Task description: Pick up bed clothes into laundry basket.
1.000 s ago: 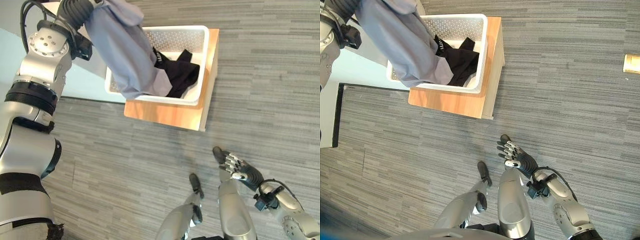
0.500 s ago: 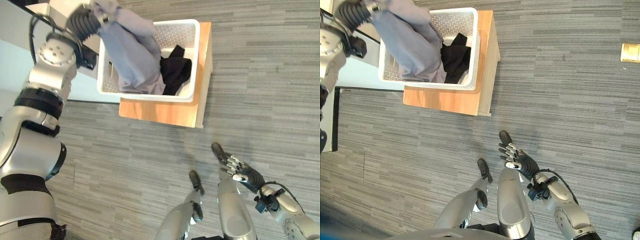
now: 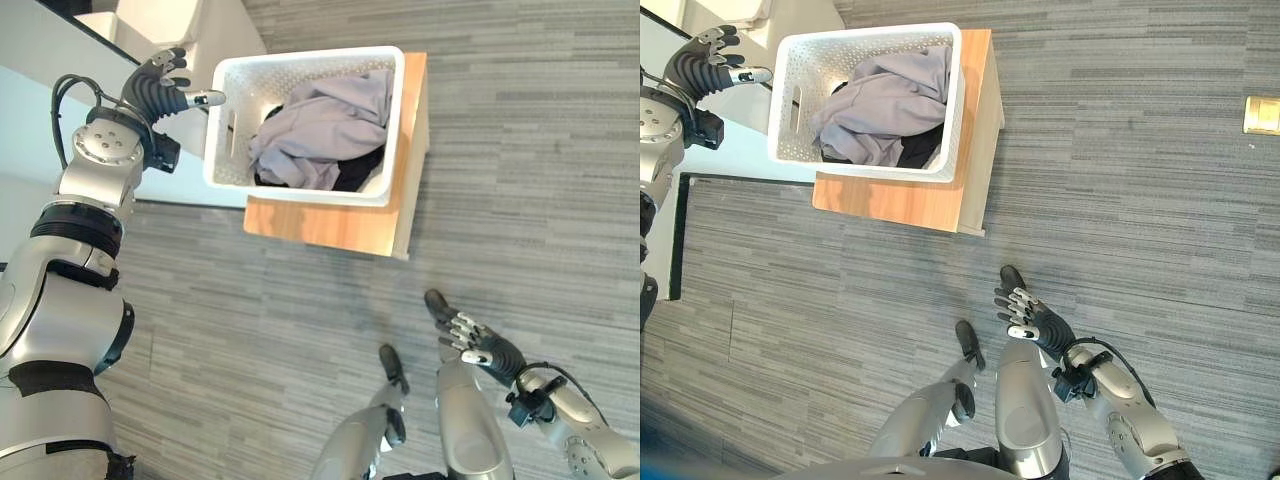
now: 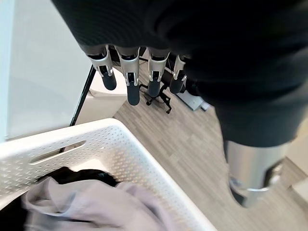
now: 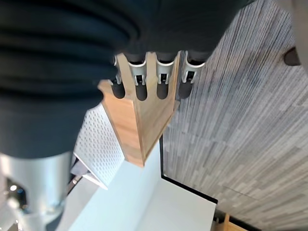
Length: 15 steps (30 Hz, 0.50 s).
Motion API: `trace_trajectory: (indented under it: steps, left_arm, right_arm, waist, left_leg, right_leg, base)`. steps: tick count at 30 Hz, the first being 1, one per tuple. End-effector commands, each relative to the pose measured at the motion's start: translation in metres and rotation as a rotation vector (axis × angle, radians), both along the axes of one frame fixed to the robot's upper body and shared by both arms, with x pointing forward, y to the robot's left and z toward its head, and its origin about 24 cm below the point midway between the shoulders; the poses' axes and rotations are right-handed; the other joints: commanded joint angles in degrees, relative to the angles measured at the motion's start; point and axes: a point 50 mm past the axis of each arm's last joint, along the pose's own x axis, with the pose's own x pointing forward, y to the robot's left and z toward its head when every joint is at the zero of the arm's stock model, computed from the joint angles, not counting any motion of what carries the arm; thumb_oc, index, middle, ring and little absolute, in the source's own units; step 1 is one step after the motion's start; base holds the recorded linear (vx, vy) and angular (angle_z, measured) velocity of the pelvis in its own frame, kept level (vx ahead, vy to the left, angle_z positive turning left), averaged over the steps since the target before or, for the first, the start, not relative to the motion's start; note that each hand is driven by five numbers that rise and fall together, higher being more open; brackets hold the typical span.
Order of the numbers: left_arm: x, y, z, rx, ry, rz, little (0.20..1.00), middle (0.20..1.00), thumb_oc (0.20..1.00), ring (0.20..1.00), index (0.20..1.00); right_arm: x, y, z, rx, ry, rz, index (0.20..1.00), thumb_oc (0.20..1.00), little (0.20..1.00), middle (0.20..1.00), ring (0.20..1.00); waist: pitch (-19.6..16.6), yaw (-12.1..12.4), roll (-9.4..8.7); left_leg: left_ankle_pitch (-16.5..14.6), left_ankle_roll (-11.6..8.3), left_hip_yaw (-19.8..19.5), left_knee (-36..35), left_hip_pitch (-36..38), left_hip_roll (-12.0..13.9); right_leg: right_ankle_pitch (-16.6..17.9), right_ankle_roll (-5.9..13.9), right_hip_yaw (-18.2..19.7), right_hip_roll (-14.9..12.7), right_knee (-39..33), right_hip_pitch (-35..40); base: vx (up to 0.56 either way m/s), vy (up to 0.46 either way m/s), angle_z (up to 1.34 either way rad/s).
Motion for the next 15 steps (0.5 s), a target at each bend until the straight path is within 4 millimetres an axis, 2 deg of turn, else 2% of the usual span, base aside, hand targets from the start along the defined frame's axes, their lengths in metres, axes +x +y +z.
trace_trajectory:
  steps: [1,3,4,5,6,7,8,9,10,11,12,13,15]
  left_arm:
    - [-0.023,0.031,0.038,-0.178,-0.217,0.065,1.0,1.0,1.0,1.0,1.0]
    - [-0.026,0.03,0.016,-0.279,-0.244,0.022,1.0,1.0,1.0,1.0,1.0]
    - [-0.031,0.031,-0.007,-0.341,-0.255,0.02,1.0,1.0,1.0,1.0,1.0]
    - [-0.043,0.032,-0.038,-0.417,-0.267,0.017,1.0,1.0,1.0,1.0,1.0]
    - [-0.045,0.033,-0.042,-0.422,-0.263,0.026,1.0,1.0,1.0,1.0,1.0]
    - [-0.056,0.031,-0.058,-0.436,-0.276,0.019,1.0,1.0,1.0,1.0,1.0]
    - [-0.083,0.029,-0.096,-0.44,-0.243,0.02,1.0,1.0,1.0,1.0,1.0]
    - [-0.086,0.03,-0.099,-0.442,-0.239,0.027,1.0,1.0,1.0,1.0,1.0]
    - [-0.098,0.031,-0.113,-0.456,-0.231,0.045,1.0,1.0,1.0,1.0,1.0]
    - [-0.099,0.031,-0.114,-0.456,-0.229,0.049,1.0,1.0,1.0,1.0,1.0]
    - [-0.113,0.03,-0.133,-0.479,-0.205,0.07,1.0,1.0,1.0,1.0,1.0]
    - [-0.139,0.023,-0.17,-0.557,-0.143,0.109,1.0,1.0,1.0,1.0,1.0]
    - [-0.168,0.007,-0.212,-0.702,-0.065,0.168,1.0,1.0,1.0,1.0,1.0]
  right_arm:
    - [0.002,-0.004,0.013,-0.04,-0.083,-0.003,1.0,1.0,1.0,1.0,1.0]
    - [0.006,-0.007,0.016,-0.064,-0.109,-0.023,1.0,1.0,1.0,1.0,1.0]
    - [0.009,-0.011,0.019,-0.081,-0.137,-0.059,1.0,1.0,1.0,1.0,1.0]
    - [0.015,-0.016,0.026,-0.086,-0.191,-0.136,1.0,1.0,1.0,1.0,1.0]
    - [0.014,-0.016,0.025,-0.093,-0.187,-0.13,1.0,1.0,1.0,1.0,1.0]
    - [0.016,-0.019,0.029,-0.097,-0.217,-0.17,1.0,1.0,1.0,1.0,1.0]
    - [0.022,-0.026,0.041,-0.086,-0.289,-0.25,1.0,1.0,1.0,1.0,1.0]
    - [0.021,-0.025,0.04,-0.09,-0.285,-0.244,1.0,1.0,1.0,1.0,1.0]
    - [0.024,-0.027,0.044,-0.075,-0.308,-0.275,1.0,1.0,1.0,1.0,1.0]
    - [0.023,-0.027,0.043,-0.076,-0.306,-0.271,1.0,1.0,1.0,1.0,1.0]
    - [0.024,-0.027,0.046,-0.071,-0.321,-0.288,1.0,1.0,1.0,1.0,1.0]
    - [0.024,-0.029,0.051,-0.08,-0.353,-0.314,1.0,1.0,1.0,1.0,1.0]
    - [0.022,-0.029,0.054,-0.08,-0.376,-0.359,1.0,1.0,1.0,1.0,1.0]
  waist:
    - [-0.7,0.6,0.32]
    - [-1.8,1.5,-0.56]
    - [-3.1,2.5,-1.38]
    - [-4.5,4.5,-2.73]
    - [-4.6,4.1,-2.5]
    - [-5.3,5.0,-3.14]
    - [-7.3,7.1,-4.85]
    - [-7.4,6.7,-4.76]
    - [-8.5,7.7,-5.65]
    - [-8.6,7.5,-5.63]
    - [-9.5,8.3,-6.26]
    - [-11.3,9.9,-7.49]
    - [-13.0,11.4,-8.38]
  left_leg:
    - [3.6,-3.03,-3.7,0.3,0.3,0.8]
    - [3.4,-3.01,-4.1,0.3,1.3,0.9]
    - [3.0,-2.9,-4.5,0.3,2.4,1.0]
    - [2.7,-2.76,-4.9,0.3,3.6,1.2]
    - [2.7,-2.76,-4.9,0.3,3.8,1.2]
    - [2.6,-2.71,-5.2,0.3,4.3,1.2]
    - [2.3,-2.59,-5.7,0.3,5.5,1.5]
    - [2.2,-2.58,-5.7,0.3,5.7,1.5]
    - [2.0,-2.43,-6.0,0.3,6.3,1.7]
    - [2.0,-2.43,-5.9,0.3,6.4,1.7]
    - [1.8,-2.34,-6.1,0.3,7.0,1.8]
    - [1.4,-2.0,-6.8,0.3,8.2,1.9]
    - [1.1,-1.53,-7.7,0.3,9.0,1.8]
  right_leg:
    - [-8.5,5.53,-4.8,-3.4,1.9,8.2]
    - [-8.8,5.47,-5.5,-3.5,1.8,9.5]
    - [-9.3,5.32,-6.0,-3.6,1.8,10.8]
    - [-9.9,5.06,-6.8,-3.5,2.0,12.2]
    - [-9.9,5.06,-6.8,-3.5,2.0,12.4]
    - [-10.1,4.92,-7.2,-3.5,2.0,13.2]
    - [-10.8,4.58,-7.8,-3.4,1.9,14.7]
    - [-10.9,4.58,-7.8,-3.4,1.9,14.9]
    - [-11.2,4.34,-8.1,-3.3,1.8,15.6]
    - [-11.2,4.34,-8.1,-3.3,1.8,15.7]
    - [-11.4,4.15,-8.3,-3.2,1.7,16.6]
    - [-12.2,3.72,-8.7,-3.1,1.7,18.3]
    - [-12.7,3.34,-9.6,-3.2,1.7,19.8]
  base:
    - [0.02,-0.019,0.1]
    - [0.02,-0.028,0.16]
    - [0.04,-0.065,0.16]
    - [0.03,-0.053,0.18]
    - [0.02,-0.046,0.15]
    - [0.03,-0.029,0.21]
    - [0.03,-0.029,0.16]
    - [0.07,-0.033,-0.03]
    - [0.04,-0.012,-0.16]
    - [0.06,-0.008,-0.02]
    - [0.06,-0.006,0.25]
    - [0.08,-0.014,0.24]
    - [0.06,-0.009,0.08]
